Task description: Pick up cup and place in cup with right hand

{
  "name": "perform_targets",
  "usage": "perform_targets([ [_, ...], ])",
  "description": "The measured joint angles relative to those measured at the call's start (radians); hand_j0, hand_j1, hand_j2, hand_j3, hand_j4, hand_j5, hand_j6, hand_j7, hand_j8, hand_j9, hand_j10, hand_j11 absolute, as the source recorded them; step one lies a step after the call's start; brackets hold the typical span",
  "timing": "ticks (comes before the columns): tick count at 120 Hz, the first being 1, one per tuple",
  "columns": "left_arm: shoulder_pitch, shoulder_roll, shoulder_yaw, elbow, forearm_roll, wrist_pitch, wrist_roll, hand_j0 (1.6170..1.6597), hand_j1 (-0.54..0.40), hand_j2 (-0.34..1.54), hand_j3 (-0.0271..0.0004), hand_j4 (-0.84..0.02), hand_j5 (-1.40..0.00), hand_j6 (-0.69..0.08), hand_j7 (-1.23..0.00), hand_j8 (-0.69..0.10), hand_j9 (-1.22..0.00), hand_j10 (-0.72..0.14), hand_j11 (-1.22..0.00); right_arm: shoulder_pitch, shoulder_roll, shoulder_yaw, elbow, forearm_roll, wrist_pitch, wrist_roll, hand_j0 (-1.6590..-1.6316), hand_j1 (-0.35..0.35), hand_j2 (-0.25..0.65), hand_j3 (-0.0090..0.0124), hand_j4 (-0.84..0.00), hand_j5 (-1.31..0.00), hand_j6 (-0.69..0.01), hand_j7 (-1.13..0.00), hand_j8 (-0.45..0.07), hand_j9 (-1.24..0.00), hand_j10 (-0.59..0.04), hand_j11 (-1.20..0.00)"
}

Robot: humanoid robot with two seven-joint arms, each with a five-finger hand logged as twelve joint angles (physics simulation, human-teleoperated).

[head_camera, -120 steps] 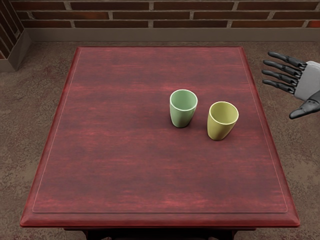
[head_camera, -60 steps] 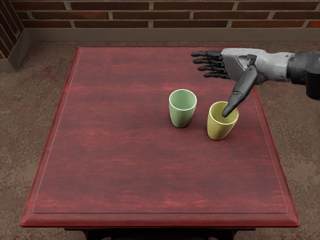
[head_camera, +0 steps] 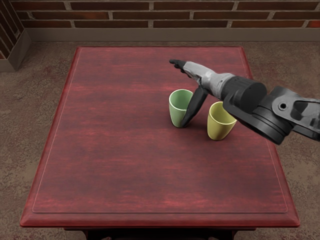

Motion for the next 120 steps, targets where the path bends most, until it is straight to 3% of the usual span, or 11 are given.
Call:
perform_targets([
  [28, 0.000, 0.000, 0.000, 0.000, 0.000, 0.000, 0.000, 1.6581, 0.349, 0.00, 0.0000, 0.000, 0.00, 0.000, 0.00, 0.000, 0.00, 0.000, 0.00, -0.049, 0.087, -0.032, -0.033, -0.081, -0.148, -0.002, -1.6581, -0.349, 0.001, 0.0000, -0.001, 0.00, -0.002, 0.00, -0.002, 0.00, -0.001, 0.00],
  [45, 0.000, 0.000, 0.000, 0.000, 0.000, 0.000, 0.000, 1.6581, 0.349, 0.00, 0.0000, 0.000, 0.00, 0.000, 0.00, 0.000, 0.00, 0.000, 0.00, -0.060, 0.075, -0.045, -0.047, -0.101, -0.171, -0.002, -1.6581, -0.349, 0.001, 0.0000, -0.001, 0.00, -0.002, 0.00, -0.001, 0.00, -0.001, 0.00],
  [73, 0.000, 0.000, 0.000, 0.000, 0.000, 0.000, 0.000, 1.6581, 0.349, 0.00, 0.0000, 0.000, 0.00, 0.000, 0.00, 0.000, 0.00, 0.000, 0.00, -0.058, 0.113, -0.058, -0.136, -0.110, -0.189, -0.002, -1.6581, -0.344, 0.000, 0.0000, -0.006, -0.01, -0.007, -0.01, -0.006, -0.01, -0.006, -0.01],
  [120, 0.000, 0.000, 0.000, 0.000, 0.000, 0.000, 0.000, 1.6581, 0.349, 0.00, 0.0000, 0.000, 0.00, 0.000, 0.00, 0.000, 0.00, 0.000, 0.00, -0.074, 0.132, -0.062, -0.164, -0.110, -0.192, -0.002, -1.6581, -0.211, -0.022, 0.0000, -0.117, -0.15, -0.118, -0.15, -0.117, -0.15, -0.117, -0.15],
])
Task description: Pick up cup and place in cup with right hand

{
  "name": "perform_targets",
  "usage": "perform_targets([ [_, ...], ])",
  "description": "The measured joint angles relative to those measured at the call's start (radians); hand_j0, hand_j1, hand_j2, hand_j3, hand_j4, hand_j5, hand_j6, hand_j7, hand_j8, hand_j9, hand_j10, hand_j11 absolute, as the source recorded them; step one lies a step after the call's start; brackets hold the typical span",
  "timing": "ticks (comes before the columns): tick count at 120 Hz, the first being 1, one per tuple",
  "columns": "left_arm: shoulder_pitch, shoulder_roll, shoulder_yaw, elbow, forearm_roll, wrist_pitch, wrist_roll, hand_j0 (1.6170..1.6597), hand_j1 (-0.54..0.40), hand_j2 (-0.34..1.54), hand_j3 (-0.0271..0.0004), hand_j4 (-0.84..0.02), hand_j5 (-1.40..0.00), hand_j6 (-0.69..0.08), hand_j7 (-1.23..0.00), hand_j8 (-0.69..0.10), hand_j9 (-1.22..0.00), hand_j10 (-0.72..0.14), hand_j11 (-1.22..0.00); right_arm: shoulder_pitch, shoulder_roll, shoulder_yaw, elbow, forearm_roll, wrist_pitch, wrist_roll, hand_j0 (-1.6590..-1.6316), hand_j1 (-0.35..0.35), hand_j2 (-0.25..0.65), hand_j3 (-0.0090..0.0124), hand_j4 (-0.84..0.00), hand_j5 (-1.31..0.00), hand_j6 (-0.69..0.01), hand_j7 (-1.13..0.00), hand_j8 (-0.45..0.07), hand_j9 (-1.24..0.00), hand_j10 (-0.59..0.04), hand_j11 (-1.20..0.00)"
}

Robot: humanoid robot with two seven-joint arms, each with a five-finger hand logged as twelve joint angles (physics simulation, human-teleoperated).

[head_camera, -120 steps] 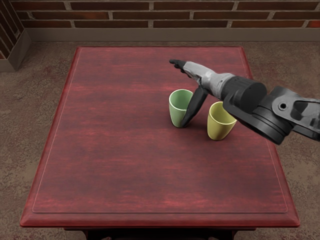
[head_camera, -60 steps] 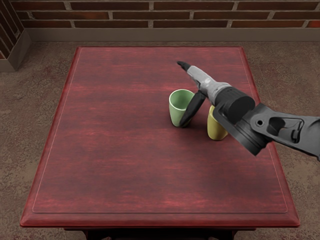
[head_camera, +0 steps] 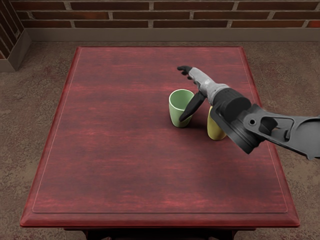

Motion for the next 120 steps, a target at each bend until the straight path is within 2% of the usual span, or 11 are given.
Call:
perform_targets([
  [32, 0.000, 0.000, 0.000, 0.000, 0.000, 0.000, 0.000, 1.6581, 0.349, 0.00, 0.0000, 0.000, 0.00, 0.000, 0.00, 0.000, 0.00, 0.000, 0.00, -0.018, 0.023, 0.000, -0.040, 0.000, 0.000, 0.000, -1.6581, -0.143, -0.033, 0.0000, -0.173, -0.22, -0.174, -0.22, -0.174, -0.22, -0.173, -0.22],
  [81, 0.000, 0.000, 0.000, 0.000, 0.000, 0.000, 0.000, 1.6581, 0.349, 0.00, 0.0000, 0.000, 0.00, 0.000, 0.00, 0.000, 0.00, 0.000, 0.00, -0.044, 0.037, 0.000, -0.045, 0.000, 0.000, 0.000, -1.6581, -0.067, -0.046, 0.0000, -0.237, -0.31, -0.238, -0.31, -0.237, -0.31, -0.237, -0.31],
  [120, 0.000, 0.000, 0.000, 0.000, 0.000, 0.000, 0.000, 1.6581, 0.349, 0.00, 0.0000, 0.000, 0.00, 0.000, 0.00, 0.000, 0.00, 0.000, 0.00, -0.047, 0.037, 0.000, -0.045, 0.000, 0.000, 0.000, -1.6581, 0.022, -0.060, 0.0000, -0.311, -0.40, -0.311, -0.40, -0.311, -0.40, -0.311, -0.40],
])
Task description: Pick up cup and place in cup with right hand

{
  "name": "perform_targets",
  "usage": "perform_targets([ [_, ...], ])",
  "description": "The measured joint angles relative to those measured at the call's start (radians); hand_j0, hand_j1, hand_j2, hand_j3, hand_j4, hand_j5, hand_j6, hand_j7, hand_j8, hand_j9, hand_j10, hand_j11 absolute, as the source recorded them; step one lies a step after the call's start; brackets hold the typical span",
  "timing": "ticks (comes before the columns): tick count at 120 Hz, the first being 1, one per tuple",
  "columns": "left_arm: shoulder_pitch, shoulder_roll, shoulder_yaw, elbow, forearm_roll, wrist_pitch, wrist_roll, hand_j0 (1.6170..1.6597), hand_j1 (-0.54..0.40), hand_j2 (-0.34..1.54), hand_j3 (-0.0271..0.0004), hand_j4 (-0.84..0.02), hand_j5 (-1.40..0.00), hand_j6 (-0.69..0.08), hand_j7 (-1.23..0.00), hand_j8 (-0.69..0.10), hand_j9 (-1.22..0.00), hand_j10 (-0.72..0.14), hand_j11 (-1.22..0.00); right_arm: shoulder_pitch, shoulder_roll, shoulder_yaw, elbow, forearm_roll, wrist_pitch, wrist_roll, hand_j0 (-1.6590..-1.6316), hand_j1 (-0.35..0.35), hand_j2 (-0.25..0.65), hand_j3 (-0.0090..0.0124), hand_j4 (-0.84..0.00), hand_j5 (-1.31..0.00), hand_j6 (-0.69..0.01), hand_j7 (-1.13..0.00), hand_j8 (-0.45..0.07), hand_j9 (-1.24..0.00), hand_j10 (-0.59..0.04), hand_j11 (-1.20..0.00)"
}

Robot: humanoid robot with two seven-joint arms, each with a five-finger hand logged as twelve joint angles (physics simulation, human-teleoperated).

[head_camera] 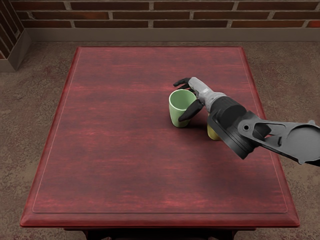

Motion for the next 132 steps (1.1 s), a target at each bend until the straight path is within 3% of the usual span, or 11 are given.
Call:
perform_targets([
  [10, 0.000, 0.000, 0.000, 0.000, 0.000, 0.000, 0.000, 1.6581, 0.349, 0.00, 0.0000, 0.000, 0.00, 0.000, 0.00, 0.000, 0.00, 0.000, 0.00, 0.000, 0.000, -0.003, 0.000, -0.002, 0.000, 0.000, -1.6580, 0.041, -0.062, -0.0003, -0.331, -0.42, -0.319, -0.42, -0.311, -0.42, -0.330, -0.42],
  [24, 0.000, 0.000, 0.000, 0.000, 0.000, 0.000, 0.000, 1.6581, 0.349, 0.00, -0.0001, 0.000, 0.00, 0.000, 0.00, 0.000, 0.00, 0.000, 0.00, 0.000, 0.000, -0.007, 0.000, -0.008, 0.000, 0.000, -1.6569, 0.061, -0.057, -0.0025, -0.372, -0.43, -0.335, -0.45, -0.318, -0.44, -0.369, -0.44],
  [27, 0.000, 0.000, 0.000, 0.000, 0.000, 0.000, 0.000, 1.6581, 0.349, 0.00, -0.0001, 0.000, 0.00, 0.000, 0.00, 0.000, 0.00, 0.000, 0.00, 0.000, 0.000, -0.008, 0.000, -0.009, 0.000, 0.000, -1.6567, 0.065, -0.056, -0.0011, -0.381, -0.44, -0.335, -0.46, -0.320, -0.44, -0.377, -0.44],
  [30, 0.000, 0.000, 0.000, 0.000, 0.000, 0.000, 0.000, 1.6581, 0.349, 0.00, -0.0001, 0.000, 0.00, 0.000, 0.00, 0.000, 0.00, 0.000, 0.00, 0.000, 0.000, -0.008, 0.000, -0.009, -0.001, 0.000, -1.6566, 0.069, -0.055, -0.0018, -0.388, -0.44, -0.342, -0.46, -0.319, -0.45, -0.383, -0.45],
  [31, 0.000, 0.000, 0.000, 0.000, 0.000, 0.000, 0.000, 1.6581, 0.349, 0.00, -0.0001, 0.000, 0.00, 0.000, 0.00, 0.000, 0.00, 0.000, 0.00, 0.000, 0.000, -0.008, 0.000, -0.009, -0.001, 0.000, -1.6566, 0.070, -0.055, -0.0011, -0.390, -0.44, -0.342, -0.47, -0.320, -0.45, -0.385, -0.45],
  [32, 0.000, 0.000, 0.000, 0.000, 0.000, 0.000, 0.000, 1.6581, 0.349, 0.00, -0.0001, 0.000, 0.00, 0.000, 0.00, 0.000, 0.00, 0.000, 0.00, 0.000, 0.000, -0.008, 0.000, -0.009, -0.001, 0.000, -1.6565, 0.071, -0.055, -0.0021, -0.392, -0.44, -0.339, -0.47, -0.321, -0.45, -0.387, -0.45],
  [34, 0.000, 0.000, 0.000, 0.000, 0.000, 0.000, 0.000, 1.6581, 0.349, 0.00, -0.0001, 0.000, 0.00, 0.000, 0.00, 0.000, 0.00, 0.000, 0.00, 0.000, 0.000, -0.009, 0.000, -0.009, -0.001, 0.000, -1.6563, 0.074, -0.054, -0.0022, -0.396, -0.44, -0.334, -0.47, -0.321, -0.45, -0.390, -0.45],
  [51, 0.000, 0.000, 0.000, 0.000, 0.000, 0.000, 0.000, 1.6581, 0.349, 0.00, -0.0001, 0.000, 0.00, 0.000, 0.00, 0.000, 0.00, 0.000, 0.00, 0.002, 0.000, -0.011, 0.000, -0.009, -0.001, -0.001, -1.6556, 0.091, -0.039, -0.0015, -0.424, -0.47, -0.323, -0.50, -0.309, -0.47, -0.382, -0.47],
  [55, 0.000, 0.000, 0.000, 0.000, 0.000, 0.000, 0.000, 1.6581, 0.349, 0.00, -0.0001, 0.000, 0.00, 0.000, 0.00, 0.000, 0.00, 0.000, 0.00, 0.005, 0.000, -0.011, 0.001, -0.006, 0.000, -0.001, -1.6559, 0.090, -0.015, 0.0000, -0.422, -0.48, -0.331, -0.51, -0.314, -0.48, -0.391, -0.48],
  [78, 0.000, 0.000, 0.000, 0.000, 0.000, 0.000, 0.000, 1.6581, 0.349, 0.00, 0.0000, 0.000, 0.00, 0.000, 0.00, 0.000, 0.00, 0.000, 0.00, 0.029, -0.008, 0.002, 0.003, 0.007, 0.020, 0.000, -1.6570, 0.090, 0.032, 0.0001, -0.412, -0.51, -0.362, -0.52, -0.325, -0.51, -0.397, -0.51],
  [132, 0.000, 0.000, 0.000, 0.000, 0.000, 0.000, 0.000, 1.6581, 0.349, 0.00, 0.0000, 0.000, 0.00, 0.000, 0.00, 0.000, 0.00, 0.000, 0.00, 0.076, -0.181, 0.240, 0.004, 0.159, 0.432, 0.000, -1.6575, 0.093, 0.038, -0.0001, -0.401, -0.54, -0.354, -0.53, -0.314, -0.53, -0.389, -0.53],
])
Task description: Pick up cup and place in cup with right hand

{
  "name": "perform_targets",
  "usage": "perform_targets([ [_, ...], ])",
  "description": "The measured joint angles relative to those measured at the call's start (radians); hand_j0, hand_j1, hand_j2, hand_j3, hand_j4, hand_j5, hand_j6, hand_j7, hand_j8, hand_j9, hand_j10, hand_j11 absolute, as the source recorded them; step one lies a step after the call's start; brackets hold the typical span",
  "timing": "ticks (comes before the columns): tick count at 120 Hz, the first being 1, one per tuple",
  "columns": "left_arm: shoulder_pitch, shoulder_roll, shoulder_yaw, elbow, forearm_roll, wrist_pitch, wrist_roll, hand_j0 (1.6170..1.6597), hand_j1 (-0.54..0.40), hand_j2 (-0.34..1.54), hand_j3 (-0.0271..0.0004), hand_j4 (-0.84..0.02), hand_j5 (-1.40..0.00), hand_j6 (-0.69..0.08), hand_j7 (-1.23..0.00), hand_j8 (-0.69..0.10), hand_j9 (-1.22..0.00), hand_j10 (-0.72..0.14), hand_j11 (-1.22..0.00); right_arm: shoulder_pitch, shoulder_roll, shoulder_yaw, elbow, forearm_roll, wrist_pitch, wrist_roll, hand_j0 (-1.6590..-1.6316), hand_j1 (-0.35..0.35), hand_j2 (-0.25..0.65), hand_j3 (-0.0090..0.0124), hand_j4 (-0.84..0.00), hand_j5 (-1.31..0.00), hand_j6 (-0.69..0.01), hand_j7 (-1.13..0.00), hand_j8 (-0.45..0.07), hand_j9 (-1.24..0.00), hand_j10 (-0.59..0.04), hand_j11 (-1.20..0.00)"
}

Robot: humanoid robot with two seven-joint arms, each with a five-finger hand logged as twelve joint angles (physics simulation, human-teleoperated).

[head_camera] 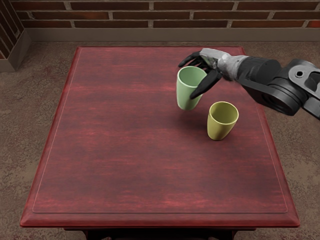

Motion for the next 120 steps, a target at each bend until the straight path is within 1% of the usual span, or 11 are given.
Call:
perform_targets([
  [21, 0.000, 0.000, 0.000, 0.000, 0.000, 0.000, 0.000, 1.6581, 0.349, 0.00, 0.0000, 0.000, 0.00, 0.000, 0.00, 0.000, 0.00, 0.000, 0.00, 0.004, -0.056, 0.039, 0.011, 0.014, 0.059, 0.000, -1.6575, 0.100, 0.042, 0.0002, -0.403, -0.54, -0.345, -0.54, -0.306, -0.53, -0.381, -0.54],
  [29, 0.000, 0.000, 0.000, 0.000, 0.000, 0.000, 0.000, 1.6581, 0.349, 0.00, 0.0000, 0.000, 0.00, 0.000, 0.00, 0.000, 0.00, 0.000, 0.00, 0.004, -0.079, 0.053, 0.014, 0.016, 0.089, 0.000, -1.6574, 0.102, 0.043, -0.0004, -0.404, -0.54, -0.343, -0.54, -0.305, -0.53, -0.381, -0.54],
  [39, 0.000, 0.000, 0.000, 0.000, 0.000, 0.000, 0.000, 1.6581, 0.349, 0.00, 0.0000, 0.000, 0.00, 0.000, 0.00, 0.000, 0.00, 0.000, 0.00, 0.004, -0.114, 0.067, 0.021, 0.028, 0.130, 0.000, -1.6573, 0.101, 0.043, -0.0003, -0.405, -0.54, -0.343, -0.54, -0.304, -0.53, -0.382, -0.54],
  [52, 0.000, 0.000, 0.000, 0.000, 0.000, 0.000, 0.000, 1.6581, 0.349, 0.00, 0.0000, 0.000, 0.00, 0.000, 0.00, 0.000, 0.00, 0.000, 0.00, 0.005, -0.163, 0.085, 0.030, 0.045, 0.192, 0.000, -1.6574, 0.101, 0.043, 0.0003, -0.405, -0.55, -0.343, -0.54, -0.304, -0.54, -0.381, -0.54],
  [56, 0.000, 0.000, 0.000, 0.000, 0.000, 0.000, 0.000, 1.6581, 0.349, 0.00, 0.0000, 0.000, 0.00, 0.000, 0.00, 0.000, 0.00, 0.000, 0.00, 0.005, -0.177, 0.090, 0.032, 0.054, 0.210, 0.000, -1.6574, 0.101, 0.042, -0.0001, -0.405, -0.55, -0.343, -0.54, -0.304, -0.54, -0.380, -0.54],
  [71, 0.000, 0.000, 0.000, 0.000, 0.000, 0.000, 0.000, 1.6581, 0.349, 0.00, 0.0000, 0.000, 0.00, 0.000, 0.00, 0.000, 0.00, 0.000, 0.00, 0.002, -0.234, 0.100, 0.059, 0.072, 0.248, 0.000, -1.6571, 0.105, 0.047, -0.0002, -0.414, -0.56, -0.336, -0.55, -0.296, -0.55, -0.374, -0.55],
  [77, 0.000, 0.000, 0.000, 0.000, 0.000, 0.000, 0.000, 1.6581, 0.349, 0.00, 0.0000, 0.000, 0.00, 0.000, 0.00, 0.000, 0.00, 0.000, 0.00, -0.004, -0.252, 0.101, 0.074, 0.079, 0.254, 0.000, -1.6569, 0.110, 0.052, 0.0001, -0.420, -0.57, -0.326, -0.56, -0.286, -0.56, -0.365, -0.57],
  [87, 0.000, 0.000, 0.000, 0.000, 0.000, 0.000, 0.000, 1.6581, 0.349, 0.00, 0.0000, 0.000, 0.00, 0.000, 0.00, 0.000, 0.00, 0.000, 0.00, -0.023, -0.288, 0.104, 0.106, 0.088, 0.254, 0.000, -1.6566, 0.113, 0.051, -0.0005, -0.426, -0.58, -0.317, -0.57, -0.277, -0.57, -0.359, -0.57],
  [95, 0.000, 0.000, 0.000, 0.000, 0.000, 0.000, 0.000, 1.6581, 0.349, 0.00, 0.0000, 0.000, 0.00, 0.000, 0.00, 0.000, 0.00, 0.000, 0.00, -0.045, -0.309, 0.106, 0.133, 0.091, 0.244, 0.000, -1.6566, 0.112, 0.053, 0.0002, -0.425, -0.59, -0.317, -0.57, -0.276, -0.57, -0.359, -0.58],
  [102, 0.000, 0.000, 0.000, 0.000, 0.000, 0.000, 0.000, 1.6581, 0.349, 0.00, 0.0000, 0.000, 0.00, 0.000, 0.00, 0.000, 0.00, 0.000, 0.00, -0.061, -0.328, 0.107, 0.156, 0.093, 0.233, 0.000, -1.6567, 0.110, 0.051, -0.0001, -0.425, -0.58, -0.320, -0.57, -0.280, -0.57, -0.361, -0.57],
  [120, 0.000, 0.000, 0.000, 0.000, 0.000, 0.000, 0.000, 1.6581, 0.349, 0.00, 0.0000, 0.000, 0.00, 0.000, 0.00, 0.000, 0.00, 0.000, 0.00, -0.094, -0.350, 0.107, 0.198, 0.092, 0.161, 0.000, -1.6568, 0.109, 0.051, 0.0001, -0.420, -0.58, -0.324, -0.57, -0.283, -0.56, -0.364, -0.57],
])
